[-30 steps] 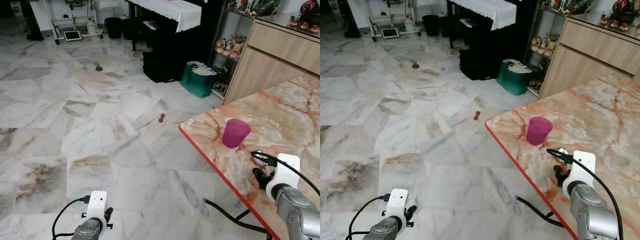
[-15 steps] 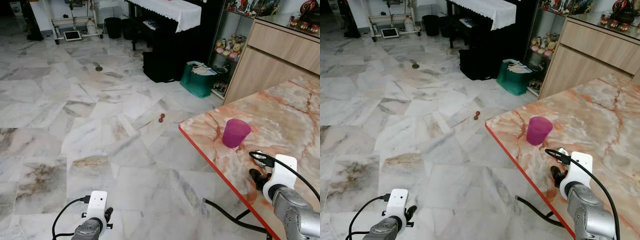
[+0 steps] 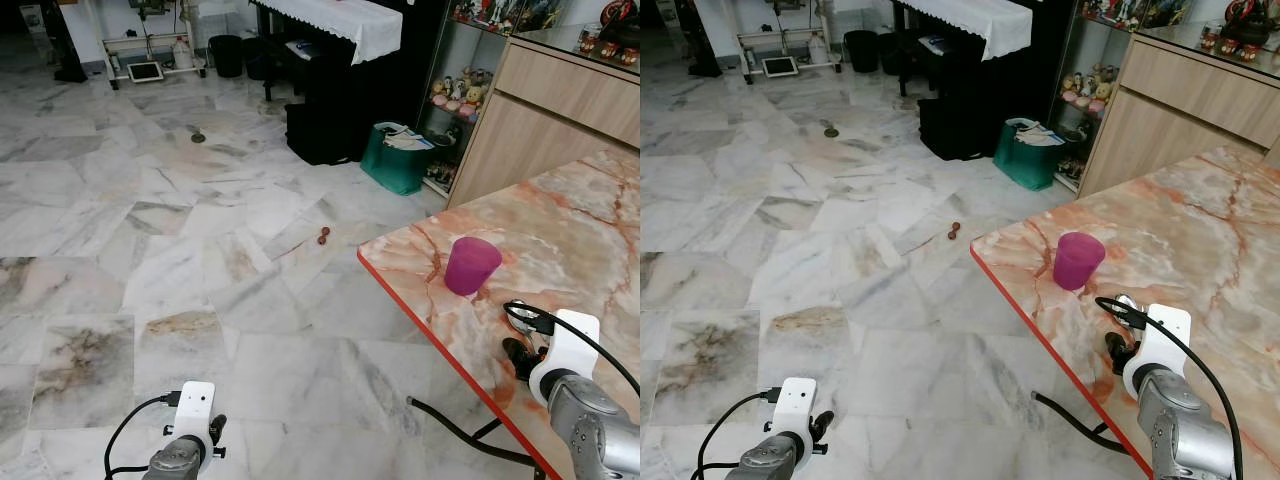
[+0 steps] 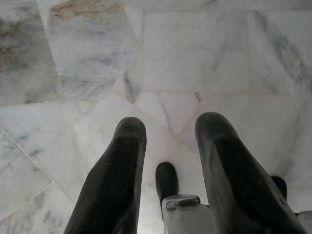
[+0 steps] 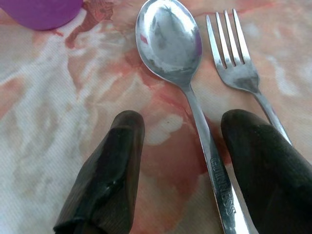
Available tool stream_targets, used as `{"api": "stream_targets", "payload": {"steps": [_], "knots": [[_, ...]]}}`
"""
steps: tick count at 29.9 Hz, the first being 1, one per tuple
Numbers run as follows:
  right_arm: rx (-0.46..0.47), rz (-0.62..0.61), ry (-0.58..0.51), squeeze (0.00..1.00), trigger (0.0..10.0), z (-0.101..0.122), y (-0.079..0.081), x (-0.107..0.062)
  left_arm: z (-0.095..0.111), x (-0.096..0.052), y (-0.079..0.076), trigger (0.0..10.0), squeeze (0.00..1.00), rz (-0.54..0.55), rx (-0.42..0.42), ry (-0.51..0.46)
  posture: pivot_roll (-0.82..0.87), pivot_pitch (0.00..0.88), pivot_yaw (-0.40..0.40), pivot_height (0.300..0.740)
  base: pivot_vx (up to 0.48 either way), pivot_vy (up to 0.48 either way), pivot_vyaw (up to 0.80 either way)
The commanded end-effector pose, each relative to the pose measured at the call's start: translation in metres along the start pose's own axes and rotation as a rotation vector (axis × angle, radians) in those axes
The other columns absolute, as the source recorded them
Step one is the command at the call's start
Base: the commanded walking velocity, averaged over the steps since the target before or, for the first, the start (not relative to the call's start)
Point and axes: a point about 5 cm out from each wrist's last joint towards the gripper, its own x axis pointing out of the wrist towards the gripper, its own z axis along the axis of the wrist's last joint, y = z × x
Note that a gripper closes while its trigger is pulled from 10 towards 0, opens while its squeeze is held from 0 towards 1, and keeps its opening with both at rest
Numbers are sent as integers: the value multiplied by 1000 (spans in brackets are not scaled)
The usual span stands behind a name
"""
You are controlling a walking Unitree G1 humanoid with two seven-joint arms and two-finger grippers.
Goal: Setting the table
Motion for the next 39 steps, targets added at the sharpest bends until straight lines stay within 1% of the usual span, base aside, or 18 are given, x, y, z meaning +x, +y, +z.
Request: {"api": "stream_targets", "payload": {"steps": [1,2,3,4,5,6,7,8,9,10,11,12,13,14,26,27,28,39], "knots": [[32,-3,14,0,10000,-4,-2,1,-2,0,1,10000,0,-3,5,19,48,0,-27,740,0,0,0],[34,-2,15,0,10000,-5,-2,1,-2,0,1,10000,0,-3,5,19,49,0,-28,740,0,0,0],[37,0,16,0,9098,-5,-1,2,-2,0,1,10000,0,-3,4,19,50,0,-28,740,0,0,0],[38,2,16,0,9098,-5,-1,2,-2,0,1,10000,0,-4,4,18,50,0,-28,740,0,0,0],[39,3,17,0,4157,-6,-1,2,-2,0,1,10000,0,-5,4,18,50,0,-28,740,0,0,0],[39,6,19,0,2431,-6,0,2,-2,0,1,10000,0,-6,4,19,50,0,-28,740,0,0,0],[39,6,19,0,2431,-6,0,2,-2,0,1,10000,0,-6,4,19,50,0,-28,740,0,0,0],[40,7,21,0,0,-7,1,2,-2,0,1,10000,0,-7,4,20,50,0,-28,740,0,0,0],[41,7,23,0,0,-8,1,3,-2,0,0,10000,0,-7,4,20,50,0,-28,740,0,0,0],[43,6,26,0,588,-9,1,3,-2,0,0,10000,0,-8,3,21,50,0,-28,740,0,0,0],[43,6,26,0,588,-9,1,3,-2,0,0,10000,0,-8,3,21,50,0,-28,740,0,0,0],[44,6,29,0,2235,-9,1,3,-3,0,0,10000,0,-8,3,22,50,0,-28,740,0,0,0],[44,6,29,0,2235,-9,1,3,-3,0,0,10000,0,-8,3,22,50,0,-28,740,0,0,0],[43,4,31,0,10000,-10,1,3,-3,0,1,10000,0,-9,3,23,52,0,-28,740,0,0,0],[44,1,38,0,10000,-13,1,5,-3,0,0,10000,0,-13,1,24,54,0,-27,740,0,0,0],[44,1,39,0,4000,-14,1,5,-3,0,0,10000,0,-13,1,25,54,0,-27,740,0,0,0],[44,2,39,0,0,-14,1,5,-3,0,0,10000,0,-13,1,25,55,0,-27,740,0,0,0],[41,4,45,0,0,-17,2,5,-3,0,1,10000,0,-14,1,25,56,0,-26,740,0,0,0]]}}
